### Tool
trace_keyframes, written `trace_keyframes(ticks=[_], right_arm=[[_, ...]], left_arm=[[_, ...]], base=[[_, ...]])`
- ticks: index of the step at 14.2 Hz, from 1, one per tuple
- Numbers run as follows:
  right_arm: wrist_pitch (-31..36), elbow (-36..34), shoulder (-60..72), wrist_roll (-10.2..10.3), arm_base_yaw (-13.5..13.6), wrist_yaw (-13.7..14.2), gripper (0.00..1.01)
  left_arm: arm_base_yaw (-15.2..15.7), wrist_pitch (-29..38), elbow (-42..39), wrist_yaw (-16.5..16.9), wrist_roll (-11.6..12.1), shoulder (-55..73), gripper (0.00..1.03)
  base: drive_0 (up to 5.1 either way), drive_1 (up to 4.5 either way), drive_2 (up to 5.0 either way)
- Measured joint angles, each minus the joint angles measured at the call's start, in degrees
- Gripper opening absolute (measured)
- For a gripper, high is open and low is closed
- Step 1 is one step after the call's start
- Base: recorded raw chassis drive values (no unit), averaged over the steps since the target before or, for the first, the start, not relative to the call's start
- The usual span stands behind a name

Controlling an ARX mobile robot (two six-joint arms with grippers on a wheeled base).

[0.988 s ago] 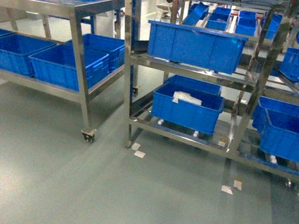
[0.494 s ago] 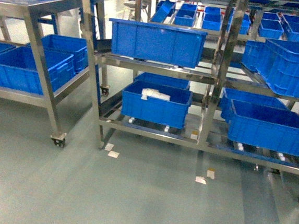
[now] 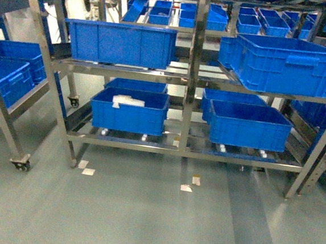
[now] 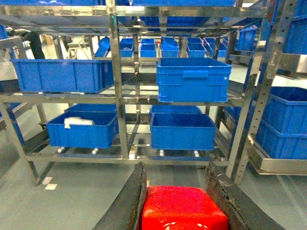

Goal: Pick red block from blue box to shelf

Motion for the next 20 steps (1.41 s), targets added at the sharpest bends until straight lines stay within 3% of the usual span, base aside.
trace_keyframes(ticks=[5, 8, 20], right_arm=[[0.00, 0.00, 0.00, 0.00, 0.00, 0.00, 0.29], [0.00, 0.00, 0.00, 0.00, 0.00, 0.00, 0.29], [0.31, 0.00, 0.00, 0.00, 0.00, 0.00, 0.29]], left_arm=[[0.00, 0.00, 0.00, 0.02, 0.02, 0.00, 0.98], [0.00, 0.09, 0.00, -0.07, 0.00, 0.00, 0.98], [0.00, 0.35, 0.00, 0.02, 0.00, 0.00, 0.98]], base=[[-1.3, -1.01, -1.7], [3.2, 1.62, -5.0], [0.1, 4.01, -3.8]])
